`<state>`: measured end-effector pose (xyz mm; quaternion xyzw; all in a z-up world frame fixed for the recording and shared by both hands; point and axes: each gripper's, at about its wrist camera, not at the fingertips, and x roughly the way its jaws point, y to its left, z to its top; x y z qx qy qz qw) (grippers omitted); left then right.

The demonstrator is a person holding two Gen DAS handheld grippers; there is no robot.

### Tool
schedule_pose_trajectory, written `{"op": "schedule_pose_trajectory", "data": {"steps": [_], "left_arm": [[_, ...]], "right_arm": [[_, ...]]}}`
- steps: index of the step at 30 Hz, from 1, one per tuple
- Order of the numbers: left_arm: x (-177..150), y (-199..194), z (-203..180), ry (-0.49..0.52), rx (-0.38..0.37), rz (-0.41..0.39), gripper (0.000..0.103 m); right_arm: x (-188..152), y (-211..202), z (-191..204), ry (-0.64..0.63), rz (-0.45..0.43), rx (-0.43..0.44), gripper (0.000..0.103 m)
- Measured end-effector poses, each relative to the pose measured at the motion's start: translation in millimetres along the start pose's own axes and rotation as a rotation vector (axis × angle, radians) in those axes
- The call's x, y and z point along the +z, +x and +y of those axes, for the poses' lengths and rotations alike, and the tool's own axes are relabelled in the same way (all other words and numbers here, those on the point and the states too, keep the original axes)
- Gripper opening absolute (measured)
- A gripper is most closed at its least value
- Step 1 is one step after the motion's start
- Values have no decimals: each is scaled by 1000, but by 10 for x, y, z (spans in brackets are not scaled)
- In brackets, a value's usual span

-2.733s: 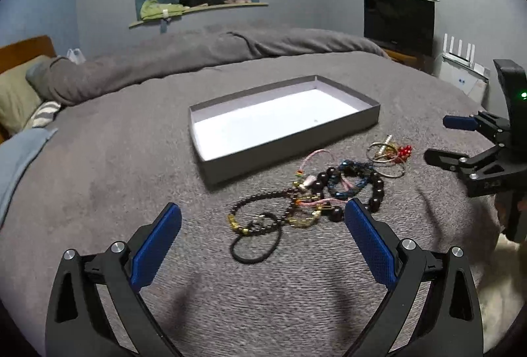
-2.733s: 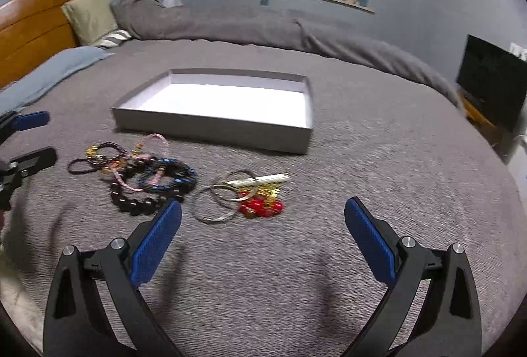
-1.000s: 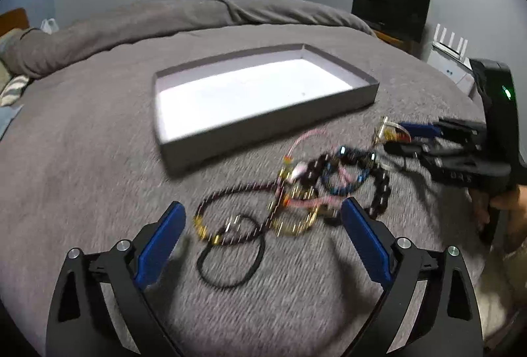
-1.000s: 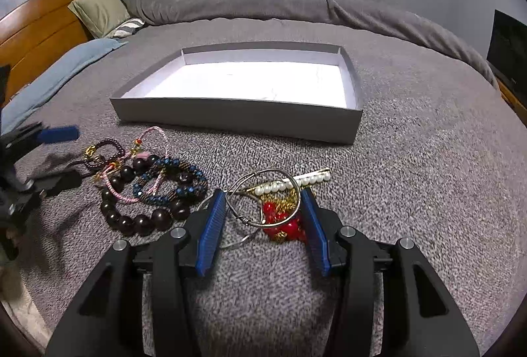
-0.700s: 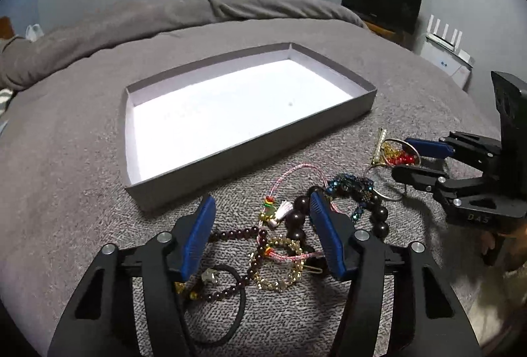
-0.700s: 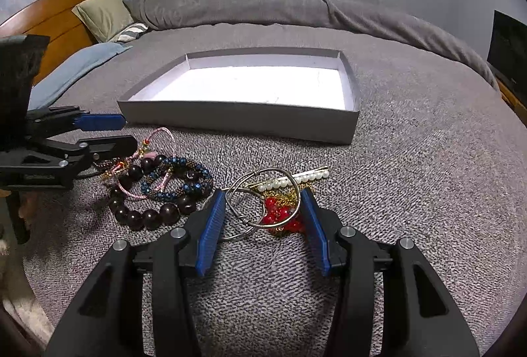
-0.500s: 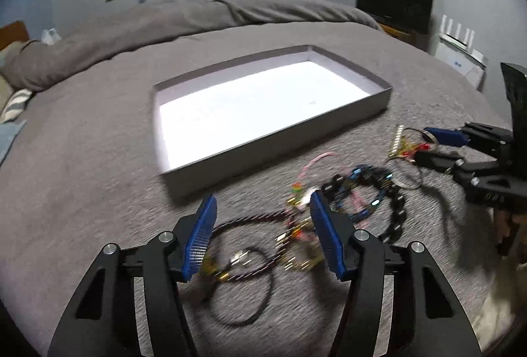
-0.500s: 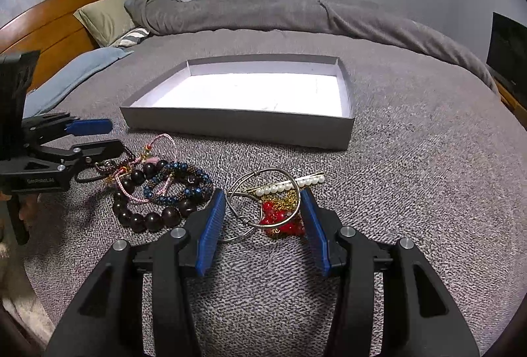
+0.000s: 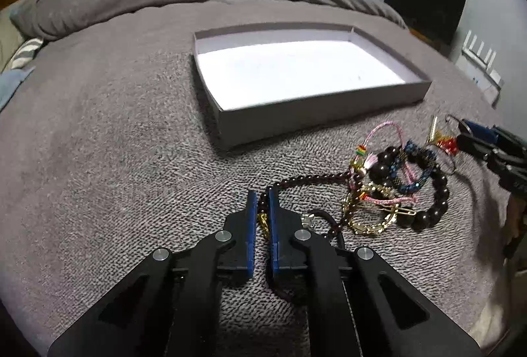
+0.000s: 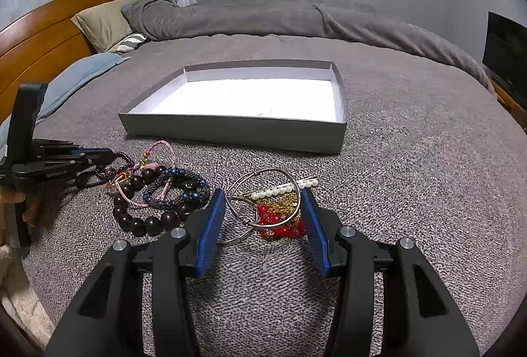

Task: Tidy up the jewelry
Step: 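Grasp the dark bead bracelet with the left gripper while the right gripper lifts the bangle, then lower the silver bangle into the tray and open the right gripper while the left carries the bracelet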

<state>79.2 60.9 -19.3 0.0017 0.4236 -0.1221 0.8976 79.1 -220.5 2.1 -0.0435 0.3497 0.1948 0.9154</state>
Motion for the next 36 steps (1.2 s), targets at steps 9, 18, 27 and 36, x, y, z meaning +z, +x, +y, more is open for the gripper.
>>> {"op": "schedule_pose_trajectory", "data": {"steps": [9, 18, 27, 36], "left_arm": [[118, -486, -116, 61, 6, -126, 7], [318, -836, -248, 85, -23, -218, 7], [579, -813, -364, 132, -69, -218, 7], [1151, -464, -330, 159, -72, -180, 7]], "right_arm": [[20, -46, 0, 6, -16, 0, 47], [91, -114, 12, 1, -33, -8, 47], [349, -74, -22, -16, -35, -14, 47], [887, 198, -125, -40, -34, -38, 47]]}}
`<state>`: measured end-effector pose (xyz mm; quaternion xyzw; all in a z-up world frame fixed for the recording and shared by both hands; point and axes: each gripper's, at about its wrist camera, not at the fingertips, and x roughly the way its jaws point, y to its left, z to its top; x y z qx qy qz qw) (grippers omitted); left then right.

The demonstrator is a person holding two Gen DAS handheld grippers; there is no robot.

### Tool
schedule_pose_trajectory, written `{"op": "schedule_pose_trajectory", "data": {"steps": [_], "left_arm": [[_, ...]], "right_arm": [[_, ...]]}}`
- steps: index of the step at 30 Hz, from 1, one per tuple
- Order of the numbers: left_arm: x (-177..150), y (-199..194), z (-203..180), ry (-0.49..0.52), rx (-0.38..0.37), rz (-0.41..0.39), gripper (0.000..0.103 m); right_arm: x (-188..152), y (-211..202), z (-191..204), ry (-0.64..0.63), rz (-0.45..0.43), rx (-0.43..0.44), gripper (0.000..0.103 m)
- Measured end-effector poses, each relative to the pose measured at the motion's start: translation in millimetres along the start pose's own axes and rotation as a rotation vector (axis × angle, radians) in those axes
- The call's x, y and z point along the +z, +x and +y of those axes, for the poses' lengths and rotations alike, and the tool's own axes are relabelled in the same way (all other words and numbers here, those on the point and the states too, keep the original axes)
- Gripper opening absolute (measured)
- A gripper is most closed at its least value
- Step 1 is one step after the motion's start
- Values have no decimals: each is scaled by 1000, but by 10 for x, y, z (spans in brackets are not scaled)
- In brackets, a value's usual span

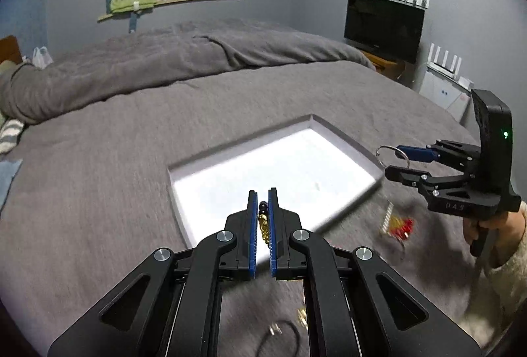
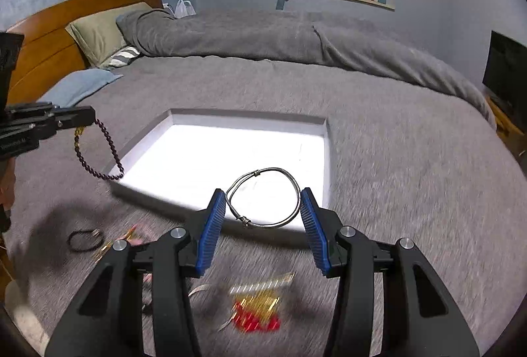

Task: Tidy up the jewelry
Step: 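Lower the silver bangle into the tray and open the right gripper while the left carries the bracelet, then lower the dark bead bracelet into the tray and open the left gripper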

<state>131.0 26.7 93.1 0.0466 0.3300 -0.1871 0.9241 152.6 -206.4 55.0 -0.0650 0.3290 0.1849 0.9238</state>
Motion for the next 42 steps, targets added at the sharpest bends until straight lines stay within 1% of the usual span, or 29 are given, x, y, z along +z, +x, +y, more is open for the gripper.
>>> {"op": "schedule_pose_trajectory", "data": {"steps": [2, 4, 8, 12, 15, 17, 21, 29, 33, 36, 42], "left_arm": [[113, 106, 55, -9, 3, 3, 7], [194, 219, 122, -27, 8, 13, 7], [369, 552, 267, -61, 27, 54, 7], [474, 853, 362, -63, 53, 82, 7], [513, 1097, 469, -108, 31, 114, 7], [524, 1200, 526, -123, 28, 122, 7], [492, 1350, 662, -167, 8, 130, 7], [304, 1598, 875, -185, 79, 231, 7], [214, 1709, 947, -169, 145, 297, 7], [180, 1759, 966, -165, 152, 326, 7], [176, 1761, 947, -142, 167, 331, 7]], "right_arm": [[82, 94, -19, -10, 6, -15, 47], [176, 212, -59, -2, 17, -11, 47], [348, 484, -173, 28, 40, -14, 47], [491, 756, -272, 68, 76, -3, 47], [581, 998, -319, 76, 118, -13, 47], [626, 1126, -328, 67, 143, -27, 47], [680, 1309, -285, 54, 188, -41, 47], [674, 1577, -194, 4, 263, -60, 47], [631, 1698, -208, 24, 301, -62, 47], [613, 1725, -208, 26, 320, -67, 47], [594, 1736, -196, 19, 339, -75, 47]]}}
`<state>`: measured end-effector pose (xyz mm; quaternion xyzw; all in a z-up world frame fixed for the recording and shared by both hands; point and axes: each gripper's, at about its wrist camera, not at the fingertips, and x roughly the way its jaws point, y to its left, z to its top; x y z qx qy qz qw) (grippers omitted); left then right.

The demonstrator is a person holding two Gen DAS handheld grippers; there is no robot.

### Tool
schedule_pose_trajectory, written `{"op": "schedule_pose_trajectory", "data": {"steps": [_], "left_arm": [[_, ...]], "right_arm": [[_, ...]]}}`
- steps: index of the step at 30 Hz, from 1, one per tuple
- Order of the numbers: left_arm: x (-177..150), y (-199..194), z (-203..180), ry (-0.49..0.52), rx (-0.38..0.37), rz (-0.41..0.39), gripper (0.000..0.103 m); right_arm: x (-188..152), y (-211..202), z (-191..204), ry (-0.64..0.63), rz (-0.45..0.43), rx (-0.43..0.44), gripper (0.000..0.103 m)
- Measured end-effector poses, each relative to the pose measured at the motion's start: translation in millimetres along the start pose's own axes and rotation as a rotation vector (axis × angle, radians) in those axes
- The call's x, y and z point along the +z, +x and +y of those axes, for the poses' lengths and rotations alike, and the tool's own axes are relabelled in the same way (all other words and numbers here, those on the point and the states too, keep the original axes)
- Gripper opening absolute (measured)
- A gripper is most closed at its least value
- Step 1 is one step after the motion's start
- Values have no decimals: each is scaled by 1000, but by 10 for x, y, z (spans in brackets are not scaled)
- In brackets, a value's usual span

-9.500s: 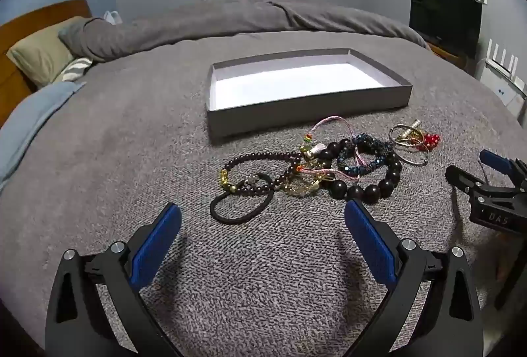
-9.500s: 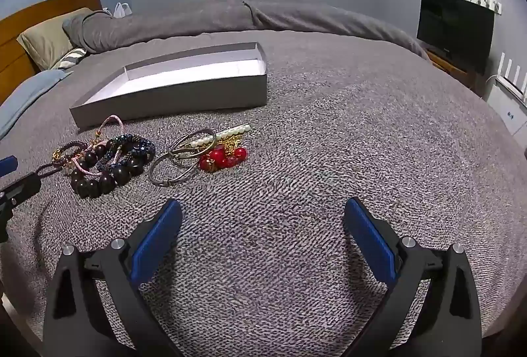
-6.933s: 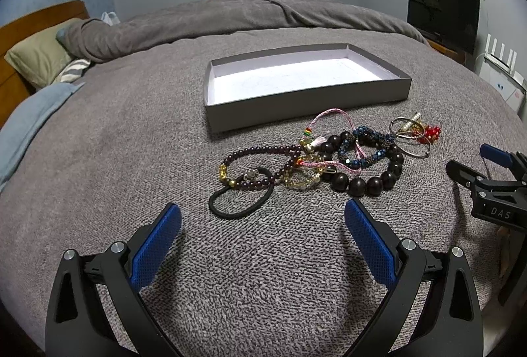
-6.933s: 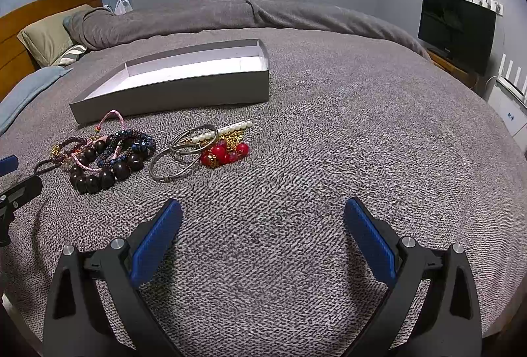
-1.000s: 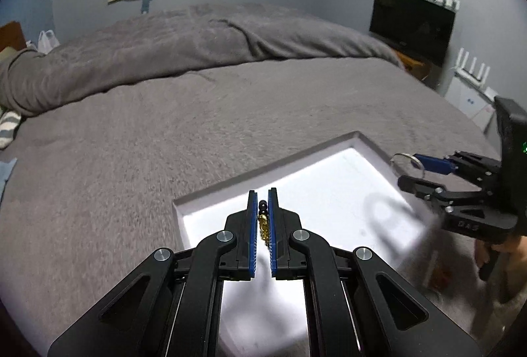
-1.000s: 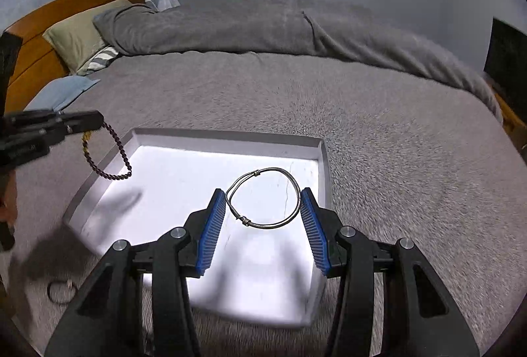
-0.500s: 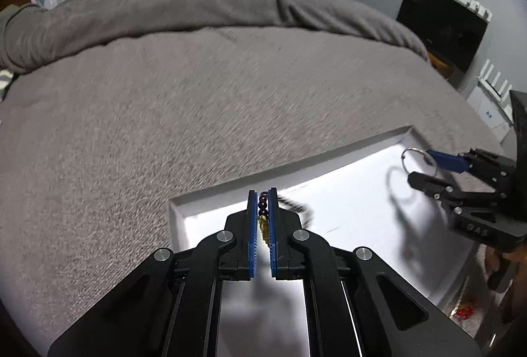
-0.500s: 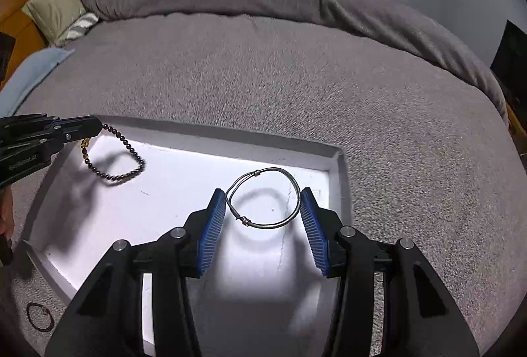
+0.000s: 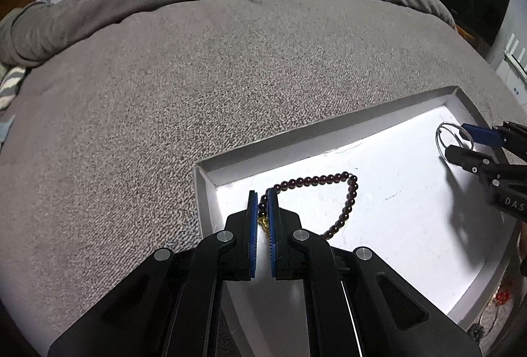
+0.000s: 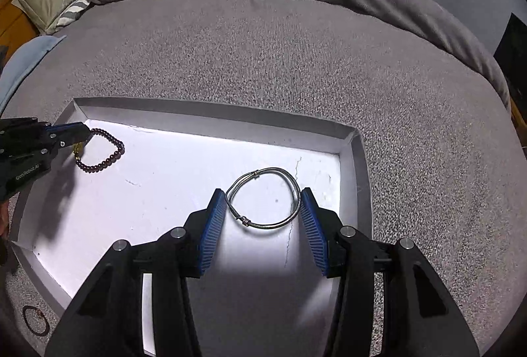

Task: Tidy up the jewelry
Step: 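Lower the dark bead bracelet into the tray and open the left gripper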

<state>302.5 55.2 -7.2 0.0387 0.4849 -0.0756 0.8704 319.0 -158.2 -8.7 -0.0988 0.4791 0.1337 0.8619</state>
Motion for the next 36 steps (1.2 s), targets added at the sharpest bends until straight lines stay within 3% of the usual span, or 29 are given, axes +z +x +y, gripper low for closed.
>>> {"op": "schedule_pose_trajectory", "data": {"steps": [15, 17, 19, 24, 25, 28, 30, 34, 36], "left_arm": [[-13, -14, -30, 13, 5, -13, 9], [-19, -20, -37, 16, -3, -15, 13], [-23, -51, -59, 25, -1, -31, 29], [-37, -178, -91, 21, -29, -60, 30], [-48, -231, -91, 18, -39, -74, 35], [-132, -433, -77, 12, -37, -130, 55], [-213, -574, -79, 16, -37, -159, 59], [-447, -922, -107, 18, -12, -239, 81], [-578, -1085, -135, 27, -10, -273, 86]], "right_arm": [[14, 57, -19, 6, 10, -2, 48], [16, 54, -27, 10, 8, -2, 50], [7, 38, -41, 18, 0, -1, 55], [-9, -130, -85, 35, -42, 18, 55], [-16, -195, -98, 40, -59, 22, 57], [-117, -534, -194, 75, -155, 32, 69], [-204, -712, -269, 101, -200, 36, 70], [-496, -1061, -417, 157, -289, 41, 96], [-627, -1191, -445, 164, -319, 23, 98]]}}
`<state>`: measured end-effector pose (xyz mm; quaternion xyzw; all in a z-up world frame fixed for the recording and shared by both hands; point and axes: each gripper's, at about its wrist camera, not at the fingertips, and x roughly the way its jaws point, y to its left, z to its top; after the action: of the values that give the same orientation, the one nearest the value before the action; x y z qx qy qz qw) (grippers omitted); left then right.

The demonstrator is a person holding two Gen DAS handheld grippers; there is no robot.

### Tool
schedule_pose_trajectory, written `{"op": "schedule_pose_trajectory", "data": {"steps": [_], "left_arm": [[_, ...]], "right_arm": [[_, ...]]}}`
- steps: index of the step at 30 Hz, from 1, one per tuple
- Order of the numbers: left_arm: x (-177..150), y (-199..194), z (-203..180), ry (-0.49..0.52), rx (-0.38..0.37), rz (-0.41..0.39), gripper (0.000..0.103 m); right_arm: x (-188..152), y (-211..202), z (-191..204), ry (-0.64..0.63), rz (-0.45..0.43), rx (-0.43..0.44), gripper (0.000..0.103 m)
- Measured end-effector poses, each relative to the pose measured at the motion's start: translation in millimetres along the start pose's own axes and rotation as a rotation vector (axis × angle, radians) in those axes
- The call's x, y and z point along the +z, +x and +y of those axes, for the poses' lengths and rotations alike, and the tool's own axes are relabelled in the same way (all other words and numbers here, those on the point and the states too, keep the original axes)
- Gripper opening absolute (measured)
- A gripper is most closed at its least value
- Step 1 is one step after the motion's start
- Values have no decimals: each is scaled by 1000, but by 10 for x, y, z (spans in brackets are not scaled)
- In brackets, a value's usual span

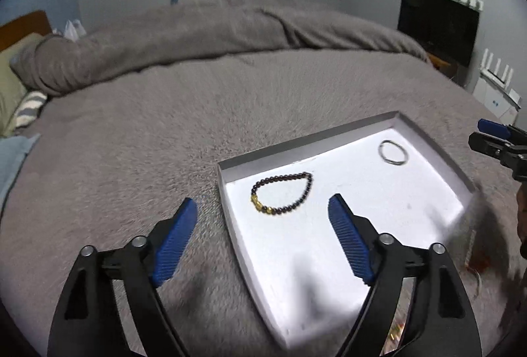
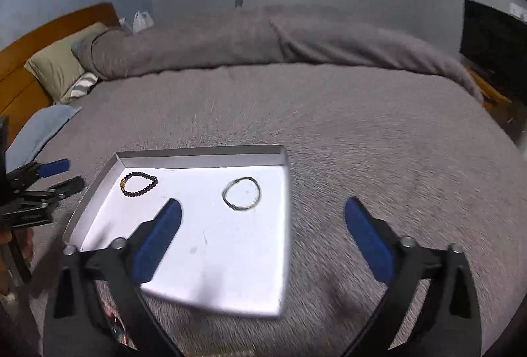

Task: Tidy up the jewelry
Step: 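Lower the dark bead bracelet into the tray and open the left gripper, then move both open grippers back over the jewelry pile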

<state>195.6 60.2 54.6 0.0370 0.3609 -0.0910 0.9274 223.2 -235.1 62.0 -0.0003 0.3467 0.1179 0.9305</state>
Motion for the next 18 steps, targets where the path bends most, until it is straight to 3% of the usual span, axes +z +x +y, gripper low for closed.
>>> {"op": "schedule_pose_trajectory", "data": {"steps": [3, 10, 15, 18], "left_arm": [[-140, -292, -47, 9, 7, -40, 92], [-571, -794, -127, 9, -13, -63, 94], [-844, -962, -242, 77, 43, -70, 94], [-991, -1032, -317, 106, 33, -55, 94]], "right_arm": [[-148, -238, -11, -4, -29, -17, 98], [-465, -692, 33, -57, -82, -68, 98], [-686, -944, 88, -82, -93, -51, 98], [-812, -1067, 158, -111, -102, -58, 98]]}}
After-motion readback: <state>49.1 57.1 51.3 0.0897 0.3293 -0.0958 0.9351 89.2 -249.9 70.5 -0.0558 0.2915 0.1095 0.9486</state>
